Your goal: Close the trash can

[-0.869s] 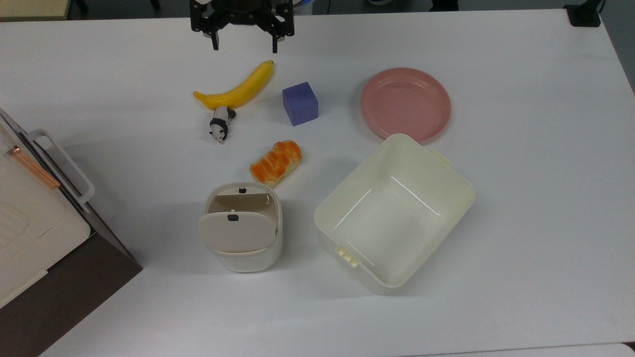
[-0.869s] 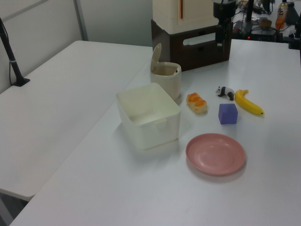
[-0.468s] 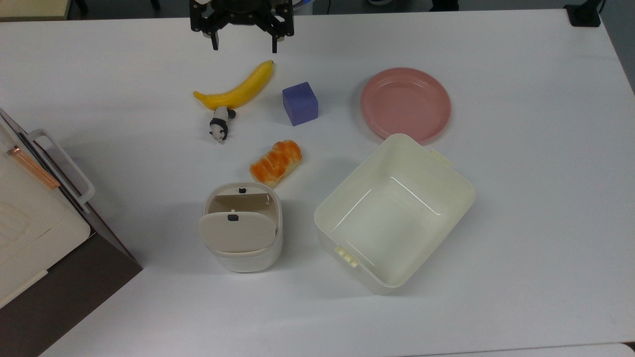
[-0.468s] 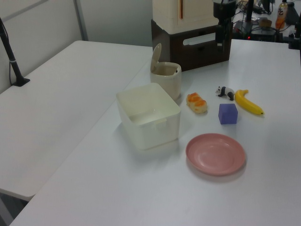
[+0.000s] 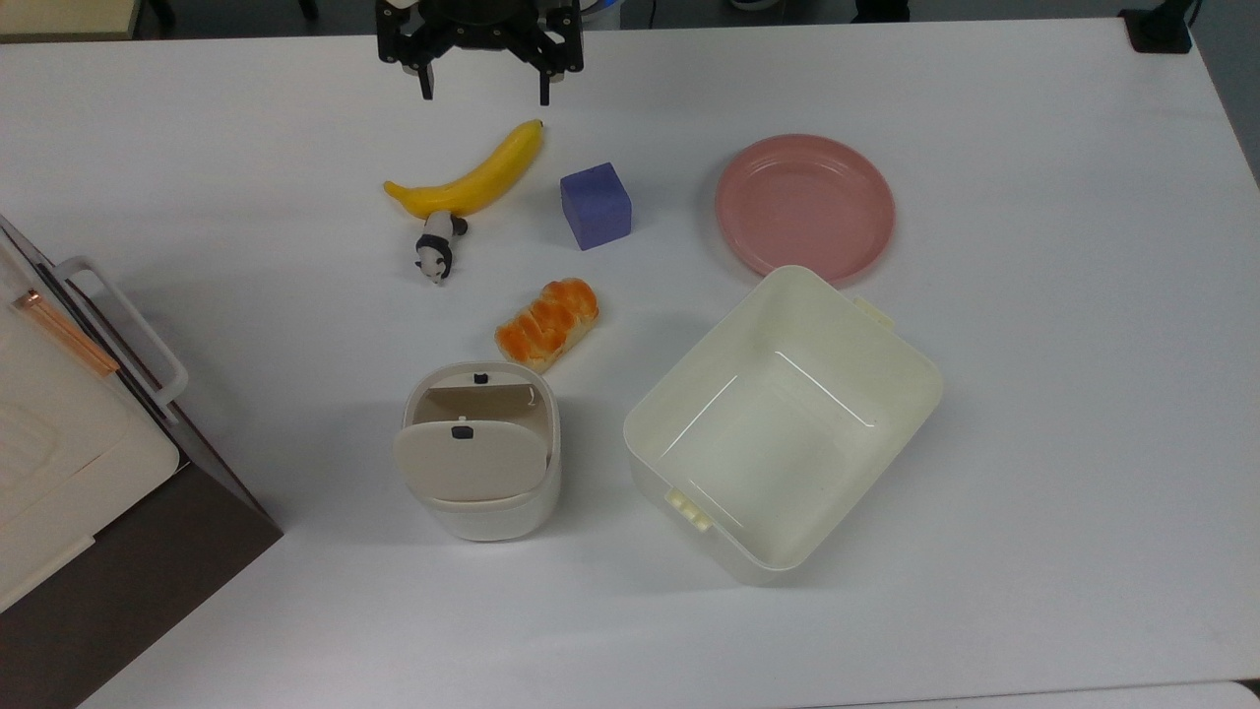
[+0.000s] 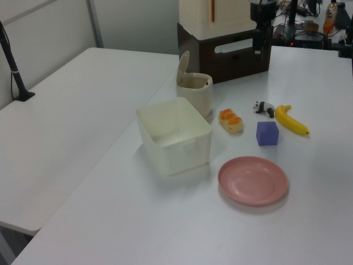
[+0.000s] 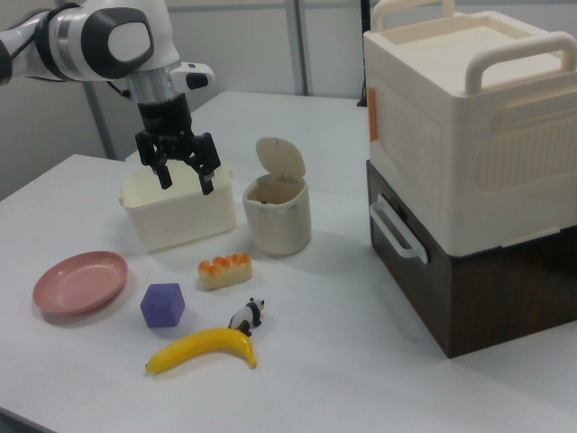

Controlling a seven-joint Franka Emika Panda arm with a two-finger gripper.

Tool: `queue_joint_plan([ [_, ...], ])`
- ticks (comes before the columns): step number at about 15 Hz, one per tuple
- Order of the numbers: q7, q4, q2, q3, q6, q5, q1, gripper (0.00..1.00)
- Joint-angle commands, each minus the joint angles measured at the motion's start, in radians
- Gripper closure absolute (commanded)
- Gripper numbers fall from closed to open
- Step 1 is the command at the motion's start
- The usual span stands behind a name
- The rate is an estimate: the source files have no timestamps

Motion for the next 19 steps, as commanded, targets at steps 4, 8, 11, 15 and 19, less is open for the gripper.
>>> queue_joint_plan([
  [4,-0.005,-0.008,-0.015,-0.012,-0.009,0.000,0.019,0.20],
  [8,-0.022,-0.008,-0.015,-0.010,-0.009,0.000,0.019,0.67],
  [11,-0.065,-0.008,-0.016,-0.009,-0.012,0.000,0.019,0.95],
  [15,-0.079,-0.008,-0.018,-0.009,-0.015,0.001,0.017,1.00],
  [19,-0.084,-0.008,-0.013,-0.009,-0.008,0.001,0.017,1.00],
])
